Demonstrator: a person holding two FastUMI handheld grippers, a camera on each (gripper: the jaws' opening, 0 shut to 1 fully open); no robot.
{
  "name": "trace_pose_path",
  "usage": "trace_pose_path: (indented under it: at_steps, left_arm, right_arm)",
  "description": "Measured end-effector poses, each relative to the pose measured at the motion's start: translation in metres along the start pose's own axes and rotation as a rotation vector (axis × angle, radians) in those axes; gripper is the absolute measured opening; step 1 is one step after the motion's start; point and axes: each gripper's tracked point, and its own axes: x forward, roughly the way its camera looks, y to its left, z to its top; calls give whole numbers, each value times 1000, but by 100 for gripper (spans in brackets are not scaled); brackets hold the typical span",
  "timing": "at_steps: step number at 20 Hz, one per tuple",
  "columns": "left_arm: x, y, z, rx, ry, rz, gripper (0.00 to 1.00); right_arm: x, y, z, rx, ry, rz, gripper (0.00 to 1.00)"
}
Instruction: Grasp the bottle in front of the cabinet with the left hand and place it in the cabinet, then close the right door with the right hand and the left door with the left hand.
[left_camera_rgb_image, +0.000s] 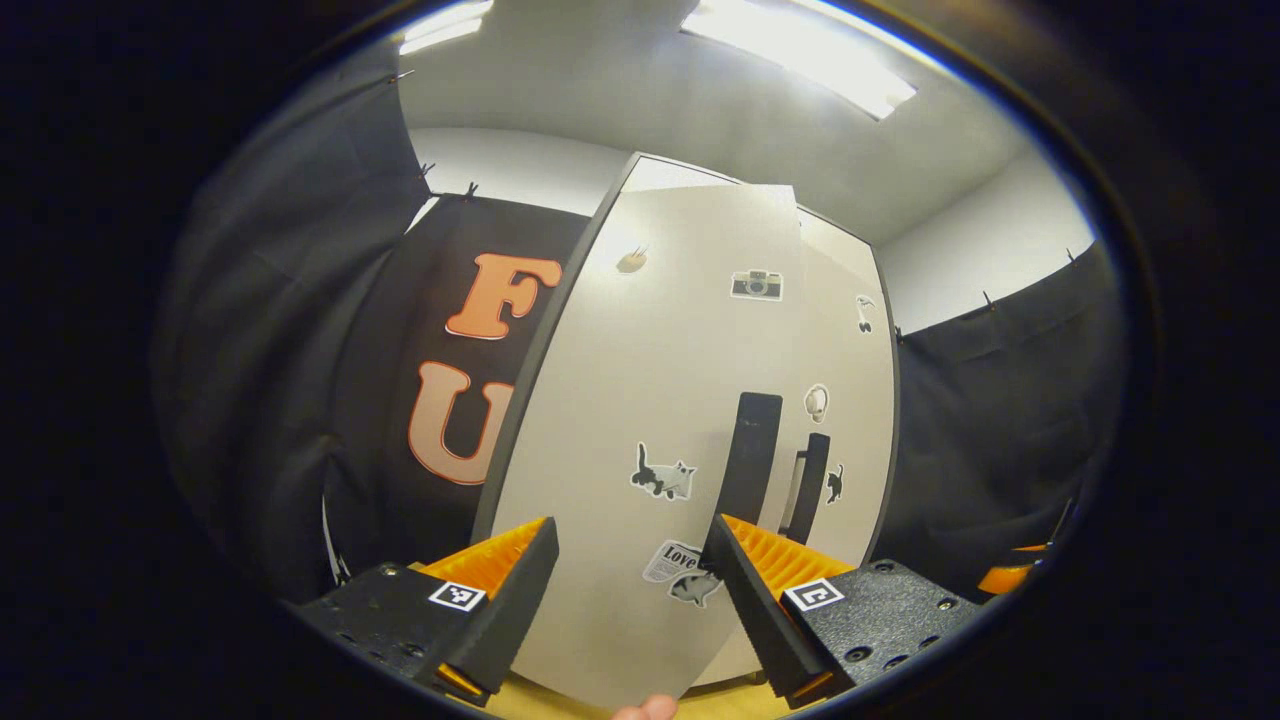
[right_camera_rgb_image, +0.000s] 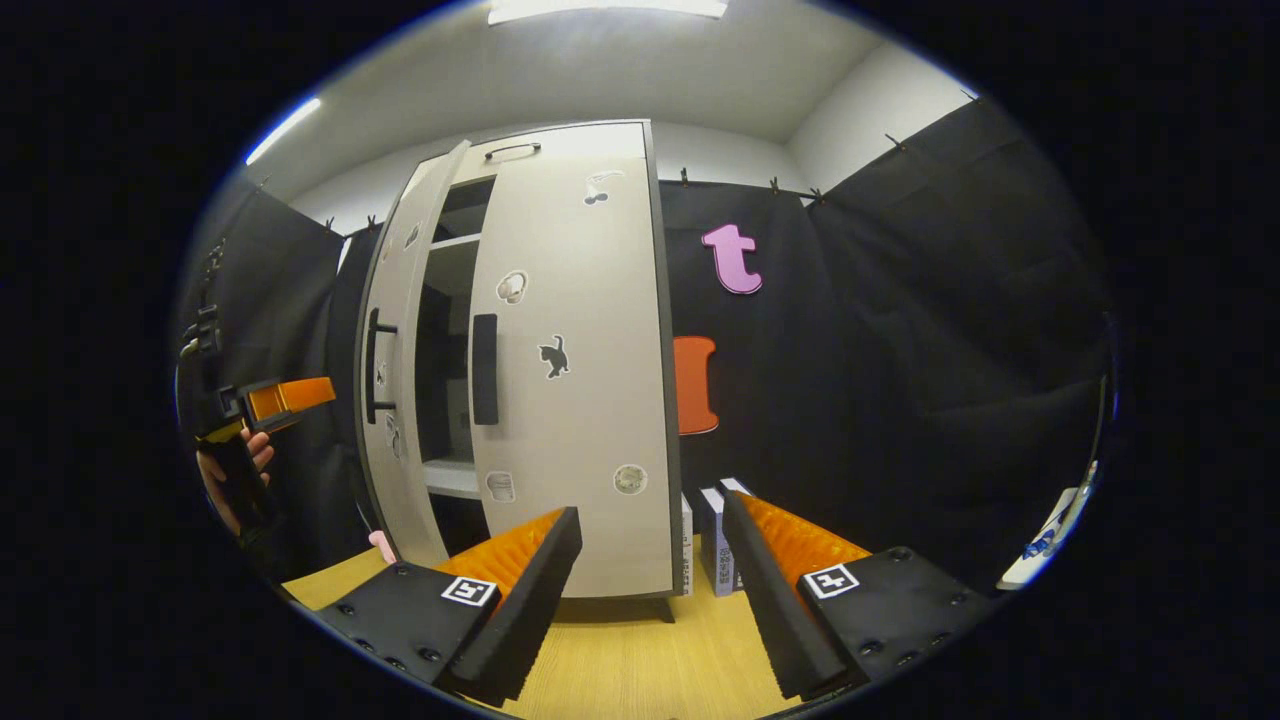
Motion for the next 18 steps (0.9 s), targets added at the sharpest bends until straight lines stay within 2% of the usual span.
trace_pose_path:
  at_steps: [6,13,18]
  left_arm:
    - [37,-7,-22,12,31,-5,94]
    - [68,-17,-39,29,49,-7,94]
    - [77,-26,-43,118,23,23,94]
  right_arm:
    - [-13,-22,2,14,-2,-65,95]
    - [-17,-35,0,22,12,-107,95]
    - [-17,-37,-1,22,21,-123,95]
